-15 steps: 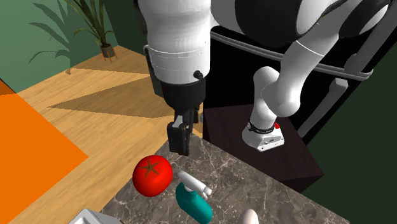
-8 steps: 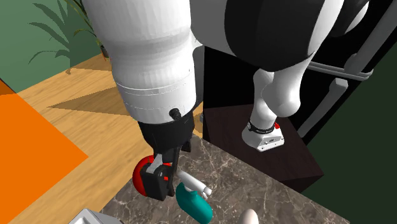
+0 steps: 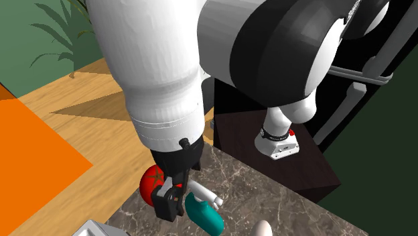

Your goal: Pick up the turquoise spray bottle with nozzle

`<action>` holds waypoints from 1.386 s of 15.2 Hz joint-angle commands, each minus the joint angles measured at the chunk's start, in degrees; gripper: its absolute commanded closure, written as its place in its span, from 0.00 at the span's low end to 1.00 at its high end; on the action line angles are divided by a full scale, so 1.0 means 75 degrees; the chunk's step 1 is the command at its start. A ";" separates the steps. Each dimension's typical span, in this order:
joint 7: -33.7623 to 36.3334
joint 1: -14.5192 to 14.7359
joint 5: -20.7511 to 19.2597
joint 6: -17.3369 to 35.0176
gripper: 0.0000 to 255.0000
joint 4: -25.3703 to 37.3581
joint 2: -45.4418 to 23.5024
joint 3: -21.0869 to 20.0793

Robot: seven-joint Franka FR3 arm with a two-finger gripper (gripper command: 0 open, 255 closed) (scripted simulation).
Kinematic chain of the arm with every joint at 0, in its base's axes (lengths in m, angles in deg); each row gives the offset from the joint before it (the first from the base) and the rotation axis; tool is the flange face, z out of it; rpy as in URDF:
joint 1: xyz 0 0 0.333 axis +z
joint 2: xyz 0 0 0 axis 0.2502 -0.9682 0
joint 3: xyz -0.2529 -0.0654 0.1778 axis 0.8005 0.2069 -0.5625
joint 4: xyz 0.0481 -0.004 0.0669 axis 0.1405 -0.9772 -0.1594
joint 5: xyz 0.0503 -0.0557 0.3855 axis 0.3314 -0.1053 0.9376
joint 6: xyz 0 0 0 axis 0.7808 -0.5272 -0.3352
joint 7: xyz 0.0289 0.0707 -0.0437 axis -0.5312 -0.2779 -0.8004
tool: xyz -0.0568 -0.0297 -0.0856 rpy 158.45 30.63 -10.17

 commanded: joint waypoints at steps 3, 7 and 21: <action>-0.0009 0.0001 0.0009 0.0046 1.00 -0.0056 0.0015 0.0001; -0.0008 0.0001 0.0006 0.0045 1.00 -0.0050 0.0009 0.0000; 0.0231 -0.0009 -0.0167 -0.1111 1.00 0.1376 -0.0283 -0.0026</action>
